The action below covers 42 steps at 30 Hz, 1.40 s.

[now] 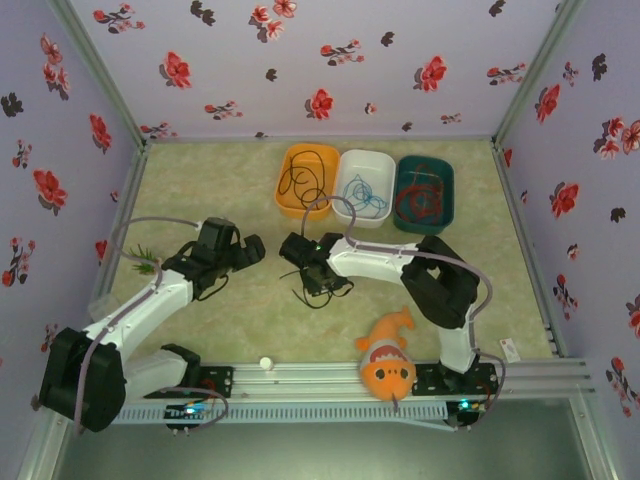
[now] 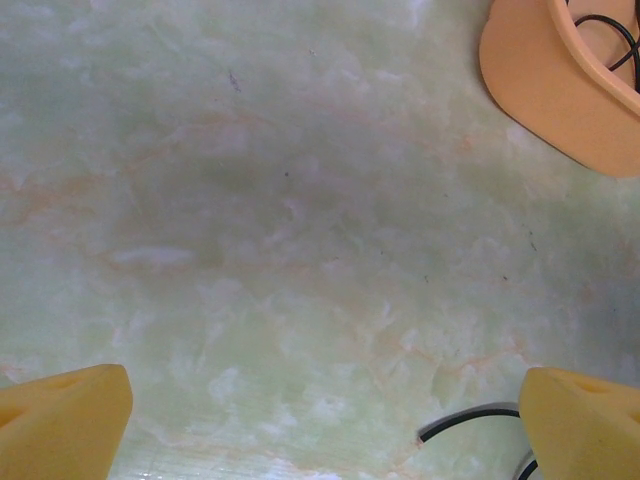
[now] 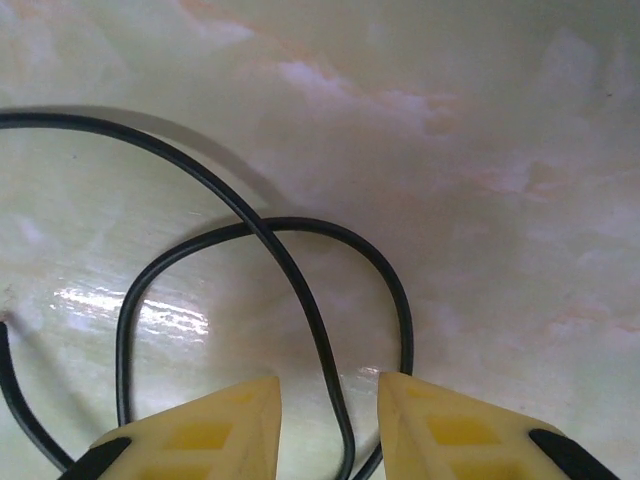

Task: Untangle the cables

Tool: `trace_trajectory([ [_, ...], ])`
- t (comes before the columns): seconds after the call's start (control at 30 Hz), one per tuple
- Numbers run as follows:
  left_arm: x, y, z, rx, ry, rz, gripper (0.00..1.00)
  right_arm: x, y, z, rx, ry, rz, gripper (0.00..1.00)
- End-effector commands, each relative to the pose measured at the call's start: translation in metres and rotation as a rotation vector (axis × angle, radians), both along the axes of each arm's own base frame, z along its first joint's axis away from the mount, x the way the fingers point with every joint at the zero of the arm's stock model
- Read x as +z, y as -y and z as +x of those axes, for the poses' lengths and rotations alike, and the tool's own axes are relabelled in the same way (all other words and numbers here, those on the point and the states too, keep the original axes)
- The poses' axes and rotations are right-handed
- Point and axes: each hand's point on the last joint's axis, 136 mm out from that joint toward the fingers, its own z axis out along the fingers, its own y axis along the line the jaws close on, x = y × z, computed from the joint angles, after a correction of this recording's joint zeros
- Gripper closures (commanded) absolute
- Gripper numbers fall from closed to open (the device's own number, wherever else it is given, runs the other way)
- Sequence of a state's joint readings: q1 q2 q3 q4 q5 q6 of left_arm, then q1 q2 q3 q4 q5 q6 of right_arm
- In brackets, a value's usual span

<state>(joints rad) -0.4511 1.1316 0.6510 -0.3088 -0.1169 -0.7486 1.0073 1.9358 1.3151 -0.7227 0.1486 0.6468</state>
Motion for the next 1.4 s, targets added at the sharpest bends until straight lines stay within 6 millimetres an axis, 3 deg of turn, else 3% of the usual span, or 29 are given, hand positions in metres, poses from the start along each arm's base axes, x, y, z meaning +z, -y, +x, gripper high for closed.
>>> trace_trajectory([
  [0.0, -0.003, -0.008, -0.002, 0.032, -0.004, 0.015, 0.00, -0.009, -0.007, 0.004, -0.002, -0.026, 0.032, 0.71],
  [0.13, -0.004, -0.009, -0.002, 0.032, -0.011, 0.020, 0.00, -0.014, -0.010, 0.007, -0.010, -0.038, 0.043, 0.80],
  [0.27, -0.003, -0.007, -0.002, 0.012, -0.015, 0.027, 0.00, -0.002, -0.011, 0.010, -0.006, -0.023, 0.053, 0.91],
  [0.43, 0.010, 0.006, 0.000, -0.063, 0.015, -0.004, 0.00, 0.043, -0.014, 0.014, 0.004, 0.046, 0.138, 0.97],
  [0.67, 0.038, 0.050, -0.010, -0.285, 0.075, -0.108, 0.02, 0.103, -0.012, 0.024, -0.011, 0.167, 0.275, 0.98],
  [0.83, 0.054, 0.080, -0.024, -0.416, 0.121, -0.173, 0.08, 0.133, -0.006, 0.035, -0.044, 0.238, 0.369, 0.99],
  [1.0, 0.059, 0.095, -0.026, -0.436, 0.157, -0.223, 0.09, 0.159, -0.005, 0.042, -0.061, 0.298, 0.468, 1.00],
  [1.17, 0.065, 0.109, -0.020, -0.447, 0.191, -0.260, 0.19, 0.175, -0.003, 0.046, -0.075, 0.348, 0.522, 1.00],
  [1.37, 0.057, 0.115, -0.010, -0.432, 0.188, -0.264, 0.36, 0.192, 0.000, 0.053, -0.101, 0.386, 0.577, 1.00],
])
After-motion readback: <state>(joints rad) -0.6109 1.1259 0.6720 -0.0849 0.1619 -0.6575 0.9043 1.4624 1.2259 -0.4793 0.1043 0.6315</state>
